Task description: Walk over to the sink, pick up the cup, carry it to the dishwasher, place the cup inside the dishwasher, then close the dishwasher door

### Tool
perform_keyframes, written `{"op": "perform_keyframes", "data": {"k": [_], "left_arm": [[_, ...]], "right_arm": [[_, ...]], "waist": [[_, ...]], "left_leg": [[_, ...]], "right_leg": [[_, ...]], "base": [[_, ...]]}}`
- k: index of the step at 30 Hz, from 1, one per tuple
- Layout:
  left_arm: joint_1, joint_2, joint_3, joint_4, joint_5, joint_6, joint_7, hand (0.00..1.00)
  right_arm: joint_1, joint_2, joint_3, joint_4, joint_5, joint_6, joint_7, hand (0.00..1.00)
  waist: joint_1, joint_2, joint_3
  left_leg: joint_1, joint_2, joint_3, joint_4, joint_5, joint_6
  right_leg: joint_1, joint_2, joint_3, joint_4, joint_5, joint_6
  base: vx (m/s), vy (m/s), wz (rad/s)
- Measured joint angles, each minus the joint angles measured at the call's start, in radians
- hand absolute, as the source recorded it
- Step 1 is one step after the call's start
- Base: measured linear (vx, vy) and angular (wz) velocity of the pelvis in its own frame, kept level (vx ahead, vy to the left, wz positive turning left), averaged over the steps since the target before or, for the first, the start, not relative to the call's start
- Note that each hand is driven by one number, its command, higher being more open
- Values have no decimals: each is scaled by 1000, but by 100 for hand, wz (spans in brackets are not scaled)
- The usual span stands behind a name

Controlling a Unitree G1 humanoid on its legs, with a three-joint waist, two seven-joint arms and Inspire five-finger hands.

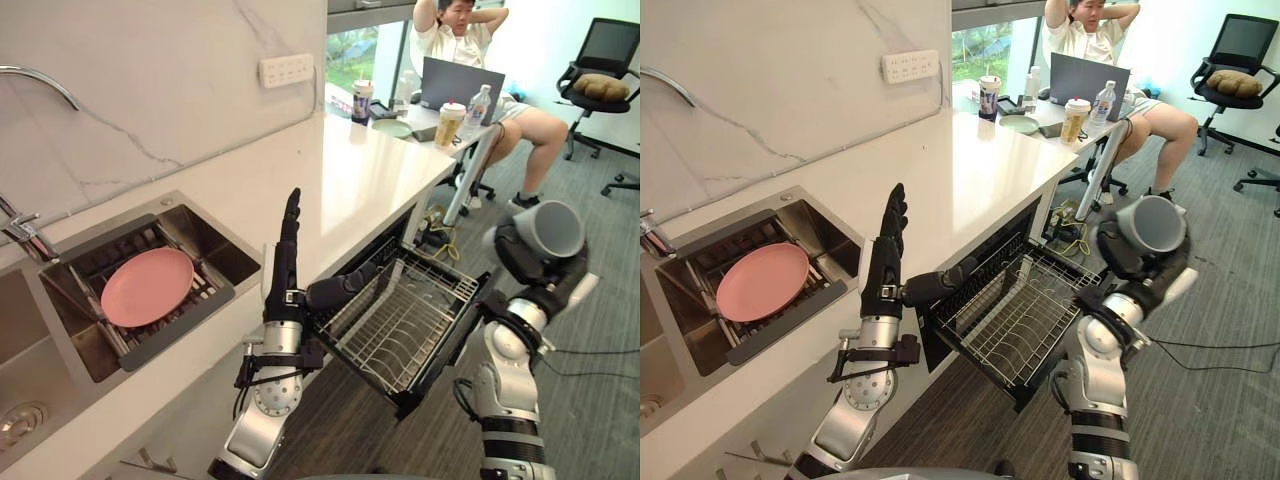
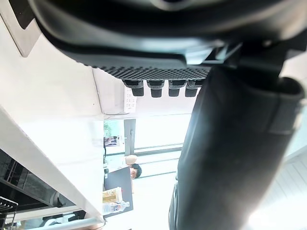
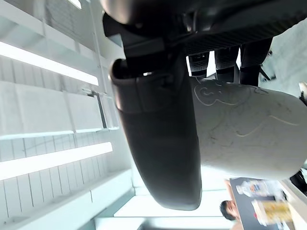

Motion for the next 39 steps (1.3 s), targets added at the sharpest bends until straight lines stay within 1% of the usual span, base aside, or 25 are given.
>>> {"op": "perform_keyframes", "data": {"k": [2,3,5,6,7,9,11,14,16,17,20,22,23,24,25,26,27,29,30,32,33,34,35,37,39], "left_arm": [[29,0,13,-14,-61,-5,-66,100],[51,0,21,-21,-97,-11,-117,100],[82,4,22,-21,-162,-13,-201,100],[104,7,21,-21,-186,-15,-254,100],[115,10,21,-21,-192,-17,-278,100],[142,20,20,-11,-198,-26,-364,100],[148,23,23,45,-252,-29,-430,100],[175,22,55,159,-351,-15,-485,100],[198,33,80,256,-359,-6,-507,100],[204,41,81,281,-353,-3,-508,100],[223,65,97,446,-321,11,-503,100],[224,74,118,605,-249,53,-481,100],[224,74,124,648,-228,63,-474,100],[227,72,144,729,-183,91,-453,100],[230,81,162,742,-165,102,-450,100],[224,77,212,792,-172,107,-423,100],[201,63,267,845,-158,101,-376,100],[186,65,343,914,-118,101,-332,100],[186,78,374,948,-101,107,-327,100],[195,97,376,1005,-83,134,-307,100],[208,97,382,1029,-79,156,-291,100],[212,89,402,1033,-88,162,-290,100],[209,84,425,1033,-80,180,-273,100],[208,83,443,1033,-74,203,-264,100],[205,89,445,1033,-73,229,-259,100]], "right_arm": [[34,-13,-49,-18,-21,-12,20,0],[59,-20,-67,-30,-30,-13,46,0],[90,-30,-75,-31,-34,-13,105,0],[111,-31,-74,-28,-34,-12,159,0],[122,-31,-73,-23,-35,-12,188,0],[146,-32,-69,31,-41,-11,278,0],[155,-40,-69,123,-39,-7,343,0],[155,-51,-69,219,-39,5,398,0],[155,-76,-69,284,-39,5,411,0],[154,-83,-69,301,-39,6,413,0],[143,-114,-65,364,-39,8,437,0],[125,-143,-54,435,-39,19,463,0],[123,-152,-46,454,-39,25,470,0],[118,-163,-32,493,-38,38,487,0],[114,-167,-26,508,-37,45,494,0],[99,-173,-17,546,-28,54,515,0],[81,-182,-6,590,-28,63,536,0],[66,-193,6,620,-32,61,556,0],[51,-206,13,645,-36,61,578,0],[41,-224,28,668,-52,61,599,0],[33,-229,30,690,-63,61,609,0],[33,-230,29,700,-64,60,611,0],[29,-236,30,723,-78,60,614,0],[-13,-247,48,774,-93,60,619,0],[-75,-250,67,806,-94,59,619,0]], "waist": [[-4,1,0],[-5,1,0],[-8,2,2],[-11,4,3],[-12,4,3],[-13,3,5],[-13,4,6],[-8,7,11],[-8,8,13],[-8,9,13],[-2,14,16],[-3,18,20],[-3,19,20],[-2,20,20],[-3,21,21],[-1,26,25],[2,30,30],[3,33,34],[4,34,35],[5,35,36],[10,35,39],[13,34,40],[26,30,44],[32,30,52],[35,35,72]], "left_leg": [[-3,0,1,0,-3,-2],[-7,1,1,0,-3,-2],[-10,1,1,-1,-4,-2],[-14,2,-1,-1,-4,-3],[-17,2,-3,0,-4,-3],[-32,3,-10,2,-3,-2],[-38,1,-29,5,-2,0],[-44,-2,-41,7,-2,0],[-43,-9,-57,3,-1,1],[-41,-10,-59,1,-1,1],[-39,-19,-64,-4,1,4],[-32,-26,-74,-13,5,9],[-29,-28,-78,-17,6,9],[-25,-29,-84,-23,7,10],[-23,-31,-86,-26,11,10],[-22,-34,-91,-34,17,12],[-19,-37,-96,-38,21,14],[-12,-38,-105,-42,22,14],[-6,-40,-106,-49,22,14],[-7,-43,-114,-57,24,13],[-7,-46,-124,-64,29,14],[-8,-47,-132,-66,32,14],[-13,-50,-146,-70,41,18],[-34,-51,-163,-66,43,17],[-85,-50,-183,-45,46,18]], "right_leg": [[-2,0,1,0,-6,6],[-6,0,1,0,-9,8],[-10,-1,0,0,-12,7],[-12,-3,-2,0,-13,7],[-14,-3,-4,0,-14,7],[-24,-3,-10,0,-12,5],[-19,-5,-27,1,-10,3],[-16,-10,-40,1,-13,6],[-6,-16,-53,1,-18,13],[-3,-18,-55,1,-19,14],[-1,-26,-60,1,-22,18],[9,-32,-72,1,-24,22],[13,-33,-75,1,-26,24],[18,-34,-81,1,-28,26],[19,-34,-84,1,-28,26],[20,-36,-90,2,-28,26],[24,-39,-97,2,-28,26],[39,-41,-108,2,-30,29],[43,-42,-109,2,-32,29],[43,-45,-119,5,-36,32],[42,-48,-128,11,-41,33],[40,-50,-135,15,-45,34],[40,-51,-149,20,-49,34],[31,-51,-167,25,-52,34],[-1,-52,-183,34,-51,33]], "base": [[-45,-1,-2],[0,0,0],[0,0,0],[-3,1,3],[0,-2,5],[13,-10,9],[21,-7,22],[17,3,16],[8,12,21],[6,20,16],[-11,20,6],[-16,13,13],[-21,11,17],[-14,6,14],[-19,4,16],[-21,-1,16],[-25,-1,16],[-38,6,12],[-42,9,8],[-24,8,14],[-4,4,23],[6,-3,32],[-1,-11,35],[-35,-17,29],[-52,-17,24]]}}
